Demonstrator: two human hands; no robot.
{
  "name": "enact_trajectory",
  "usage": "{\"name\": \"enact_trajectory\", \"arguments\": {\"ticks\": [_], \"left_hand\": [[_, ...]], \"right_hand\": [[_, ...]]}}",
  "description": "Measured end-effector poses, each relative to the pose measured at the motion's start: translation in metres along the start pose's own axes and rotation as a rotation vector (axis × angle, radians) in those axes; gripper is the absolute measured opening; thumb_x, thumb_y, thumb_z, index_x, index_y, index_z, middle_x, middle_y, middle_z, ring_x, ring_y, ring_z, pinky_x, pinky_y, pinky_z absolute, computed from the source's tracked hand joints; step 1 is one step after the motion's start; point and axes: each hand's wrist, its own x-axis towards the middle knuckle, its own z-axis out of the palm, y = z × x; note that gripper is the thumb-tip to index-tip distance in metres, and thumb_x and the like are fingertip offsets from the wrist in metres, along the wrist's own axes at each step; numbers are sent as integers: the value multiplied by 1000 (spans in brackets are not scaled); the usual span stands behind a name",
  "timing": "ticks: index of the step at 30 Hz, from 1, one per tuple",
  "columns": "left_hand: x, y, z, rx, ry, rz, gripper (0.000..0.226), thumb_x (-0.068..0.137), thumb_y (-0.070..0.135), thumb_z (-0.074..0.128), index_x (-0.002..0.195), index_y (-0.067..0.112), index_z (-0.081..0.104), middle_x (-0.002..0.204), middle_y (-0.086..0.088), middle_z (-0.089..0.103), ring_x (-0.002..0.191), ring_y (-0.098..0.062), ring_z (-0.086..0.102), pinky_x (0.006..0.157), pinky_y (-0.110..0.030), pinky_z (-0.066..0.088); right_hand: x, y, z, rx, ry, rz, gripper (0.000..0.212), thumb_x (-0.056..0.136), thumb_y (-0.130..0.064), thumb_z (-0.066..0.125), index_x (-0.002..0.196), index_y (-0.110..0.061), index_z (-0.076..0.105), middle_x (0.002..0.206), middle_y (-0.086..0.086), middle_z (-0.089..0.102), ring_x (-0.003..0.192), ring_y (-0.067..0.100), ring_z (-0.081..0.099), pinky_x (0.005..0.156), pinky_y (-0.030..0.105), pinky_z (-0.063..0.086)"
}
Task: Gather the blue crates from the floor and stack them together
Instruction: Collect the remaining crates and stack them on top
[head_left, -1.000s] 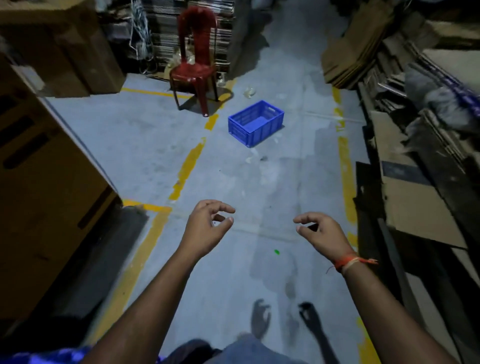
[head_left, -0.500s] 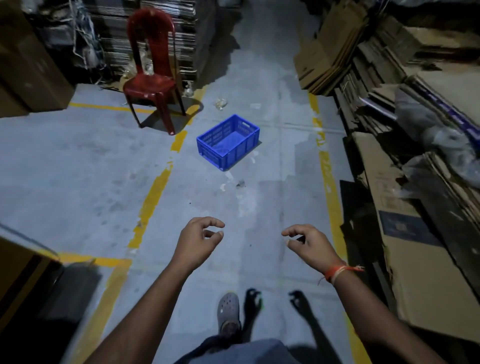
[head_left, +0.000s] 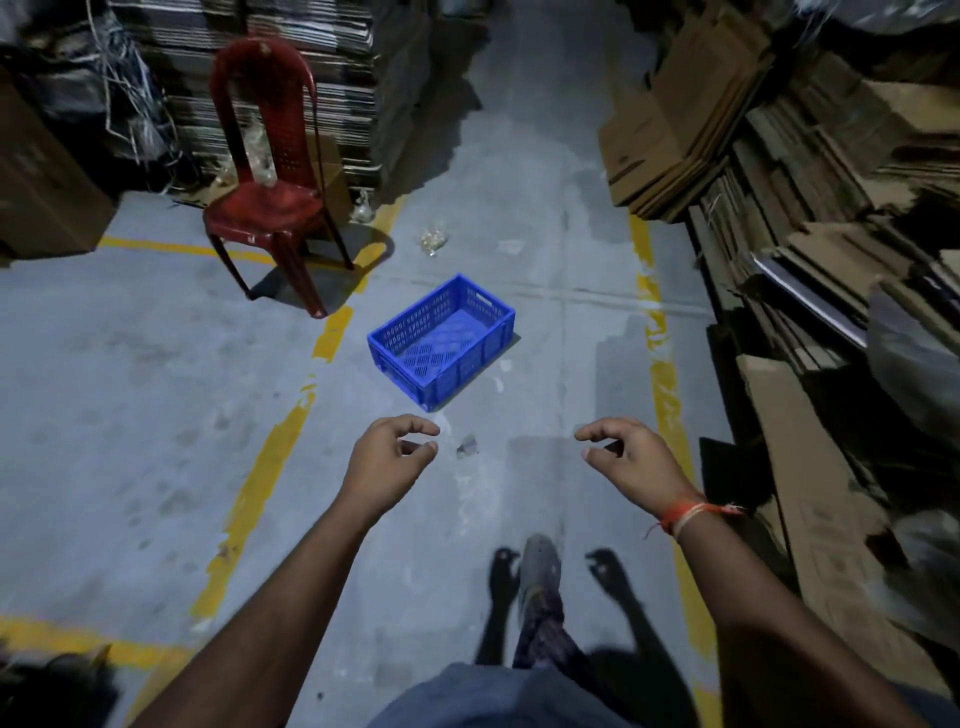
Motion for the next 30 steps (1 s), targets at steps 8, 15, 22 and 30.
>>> {"name": "enact_trajectory", "arguments": {"ticks": [8, 15, 22, 30], "left_hand": [[160, 55, 38, -86, 85, -123, 10, 87, 17, 71, 94, 25, 73, 65, 23, 68, 57, 3, 62, 56, -19, 44], [284, 40, 43, -163, 264, -280, 10, 86, 18, 73, 90, 26, 74, 80, 23, 72, 62, -1, 65, 60, -26, 46], [438, -22, 61, -246, 341, -443, 8, 83, 22, 73, 89, 28, 75, 92, 23, 74, 76, -7, 73, 74, -33, 54], [593, -75, 92, -315, 399, -677, 12, 86, 14, 70, 89, 24, 75, 85, 4, 77, 79, -17, 72, 71, -30, 51]], "right_hand": [[220, 24, -61, -116, -151, -47, 21, 82, -12, 70, 97, -26, 74, 99, -1, 59, 75, 13, 64, 70, 7, 41], [401, 29, -56, -211, -281, -133, 26, 79, -10, 70, 91, -34, 71, 99, 0, 58, 66, 8, 62, 73, 10, 42], [579, 55, -8, -303, -423, -173, 27, 79, -9, 68, 93, -31, 73, 96, -2, 57, 68, 11, 61, 72, 6, 41], [752, 95, 44, -359, -456, -244, 32, 75, -2, 67, 97, -24, 72, 99, -3, 59, 73, 3, 60, 76, 7, 44]]}}
